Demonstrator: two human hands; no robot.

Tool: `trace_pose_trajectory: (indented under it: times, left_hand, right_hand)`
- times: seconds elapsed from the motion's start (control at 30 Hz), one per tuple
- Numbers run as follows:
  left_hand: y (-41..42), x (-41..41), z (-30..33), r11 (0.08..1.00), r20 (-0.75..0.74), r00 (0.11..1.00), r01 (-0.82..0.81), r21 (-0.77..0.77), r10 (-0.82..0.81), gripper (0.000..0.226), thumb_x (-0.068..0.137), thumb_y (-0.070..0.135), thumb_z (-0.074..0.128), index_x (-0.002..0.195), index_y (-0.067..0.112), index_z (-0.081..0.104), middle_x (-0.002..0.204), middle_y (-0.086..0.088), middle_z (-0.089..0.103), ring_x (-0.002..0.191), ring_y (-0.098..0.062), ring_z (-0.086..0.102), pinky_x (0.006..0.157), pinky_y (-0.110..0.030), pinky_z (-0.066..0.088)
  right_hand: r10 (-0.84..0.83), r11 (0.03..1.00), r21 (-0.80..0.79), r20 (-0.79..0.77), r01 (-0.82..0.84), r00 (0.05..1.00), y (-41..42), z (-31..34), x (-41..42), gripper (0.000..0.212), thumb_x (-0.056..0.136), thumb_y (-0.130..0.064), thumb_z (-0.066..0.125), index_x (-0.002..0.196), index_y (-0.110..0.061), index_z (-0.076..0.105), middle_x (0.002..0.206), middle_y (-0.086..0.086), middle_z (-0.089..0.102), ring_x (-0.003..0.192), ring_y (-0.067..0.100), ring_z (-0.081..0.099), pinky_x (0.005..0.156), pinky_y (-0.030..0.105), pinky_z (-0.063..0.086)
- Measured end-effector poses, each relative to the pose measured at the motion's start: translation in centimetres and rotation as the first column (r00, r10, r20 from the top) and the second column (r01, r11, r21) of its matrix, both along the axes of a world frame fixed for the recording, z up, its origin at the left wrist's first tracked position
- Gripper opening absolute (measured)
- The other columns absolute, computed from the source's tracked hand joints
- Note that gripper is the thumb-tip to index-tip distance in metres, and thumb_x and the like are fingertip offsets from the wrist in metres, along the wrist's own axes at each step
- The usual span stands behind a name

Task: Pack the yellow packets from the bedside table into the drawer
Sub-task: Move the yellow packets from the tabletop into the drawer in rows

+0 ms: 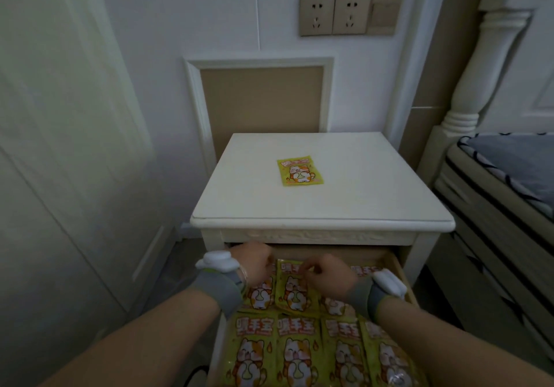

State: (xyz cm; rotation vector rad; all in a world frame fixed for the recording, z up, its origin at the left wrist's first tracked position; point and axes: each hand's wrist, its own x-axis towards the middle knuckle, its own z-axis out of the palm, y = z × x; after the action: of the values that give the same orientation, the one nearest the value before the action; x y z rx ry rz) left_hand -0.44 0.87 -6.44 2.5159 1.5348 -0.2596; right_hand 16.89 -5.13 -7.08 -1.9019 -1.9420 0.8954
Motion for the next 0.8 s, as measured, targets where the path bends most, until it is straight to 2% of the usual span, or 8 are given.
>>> trace_pose_trajectory:
  times: [0.07, 0.13, 0.27, 0.4, 0.53, 0.6, 0.7, 0.8]
  left_hand:
    - [-1.2, 0.7, 1.4, 0.999, 0.06, 0.997, 0.047, 0.003, -0.047, 0.028, 0.093, 0.025, 0.045, 0.111, 0.021, 0.066, 0.114, -0.004, 0.062, 0.101, -0.023, 0.061, 0.081, -0.031, 0.05]
    - [-2.1, 0.9, 1.9, 0.995, 0.095, 0.991, 0.089, 0.051, -0.093, 0.031, 0.093, 0.028, 0.046, 0.119, 0.026, 0.063, 0.122, -0.003, 0.059, 0.111, -0.023, 0.058, 0.089, -0.035, 0.051]
    - [-3.1, 1.5, 3.0, 0.982, 0.173, 0.971, 0.143, 0.126, -0.164, 0.029, 0.093, 0.035, 0.045, 0.113, 0.029, 0.064, 0.116, 0.001, 0.061, 0.107, -0.02, 0.058, 0.087, -0.037, 0.052]
    - [-3.2, 2.2, 5.4, 0.942, 0.313, 0.913, 0.172, 0.289, -0.263, 0.027, 0.092, 0.032, 0.047, 0.108, 0.028, 0.068, 0.109, 0.007, 0.065, 0.105, -0.013, 0.053, 0.087, -0.032, 0.047]
    - [-0.9, 2.1, 6.9, 0.925, 0.495, 0.841, 0.017, 0.38, -0.219, 0.024, 0.091, 0.023, 0.052, 0.11, 0.025, 0.067, 0.109, 0.006, 0.065, 0.102, -0.015, 0.049, 0.086, -0.023, 0.038]
    - [1.5, 2.3, 6.8, 0.929, 0.531, 0.835, -0.068, 0.364, -0.147, 0.028, 0.09, 0.021, 0.054, 0.116, 0.023, 0.064, 0.118, 0.001, 0.06, 0.109, -0.021, 0.048, 0.093, -0.027, 0.037]
    - [5.2, 3.3, 6.5, 0.944, 0.481, 0.876, -0.142, 0.298, -0.02, 0.037, 0.091, 0.027, 0.053, 0.128, 0.022, 0.056, 0.132, -0.005, 0.049, 0.122, -0.027, 0.044, 0.104, -0.033, 0.035]
    - [7.8, 5.0, 6.5, 0.962, 0.399, 0.916, -0.148, 0.229, 0.046, 0.049, 0.093, 0.034, 0.05, 0.139, 0.02, 0.043, 0.146, -0.006, 0.036, 0.132, -0.029, 0.036, 0.11, -0.036, 0.032]
  right_hand:
    - [0.036, 0.999, 0.007, 0.016, -0.036, 0.999, -0.3, 2.0, 0.7, 0.027, 0.095, -0.023, 0.047, 0.112, -0.019, 0.067, 0.075, -0.007, 0.056, 0.062, 0.005, 0.051, 0.052, 0.013, 0.04]
    - [0.043, 0.999, 0.009, -0.033, -0.043, 0.999, -0.7, 3.8, 1.5, 0.025, 0.096, -0.026, 0.047, 0.113, -0.022, 0.065, 0.074, -0.011, 0.057, 0.061, 0.001, 0.053, 0.055, 0.012, 0.043]
    - [-0.021, 0.99, 0.132, -0.166, 0.043, 0.986, -0.9, 7.2, 4.0, 0.017, 0.094, -0.022, 0.05, 0.1, -0.029, 0.065, 0.069, -0.007, 0.062, 0.057, 0.008, 0.059, 0.066, 0.025, 0.053]
    - [-0.169, 0.942, 0.242, -0.263, 0.235, 0.95, -0.7, 9.0, 6.9, 0.018, 0.094, -0.015, 0.05, 0.099, -0.023, 0.066, 0.071, -0.002, 0.063, 0.058, 0.01, 0.059, 0.06, 0.028, 0.051]
    - [-0.267, 0.878, 0.316, -0.298, 0.359, 0.916, -0.4, 9.1, 8.5, 0.023, 0.093, -0.01, 0.048, 0.093, -0.026, 0.064, 0.077, -0.002, 0.065, 0.067, 0.012, 0.061, 0.057, 0.018, 0.045]
    - [-0.291, 0.858, 0.329, -0.319, 0.394, 0.902, -0.2, 9.0, 9.0, 0.024, 0.093, -0.01, 0.048, 0.091, -0.027, 0.064, 0.079, -0.003, 0.064, 0.07, 0.013, 0.061, 0.058, 0.016, 0.043]
    - [-0.302, 0.848, 0.33, -0.34, 0.414, 0.891, 0.0, 9.0, 9.5, 0.023, 0.093, -0.009, 0.048, 0.092, -0.026, 0.063, 0.08, -0.003, 0.063, 0.069, 0.012, 0.06, 0.055, 0.014, 0.043]
    - [-0.294, 0.854, 0.325, -0.344, 0.407, 0.892, 0.2, 8.9, 9.6, 0.022, 0.093, -0.009, 0.048, 0.095, -0.024, 0.064, 0.083, -0.002, 0.063, 0.071, 0.013, 0.061, 0.058, 0.015, 0.045]
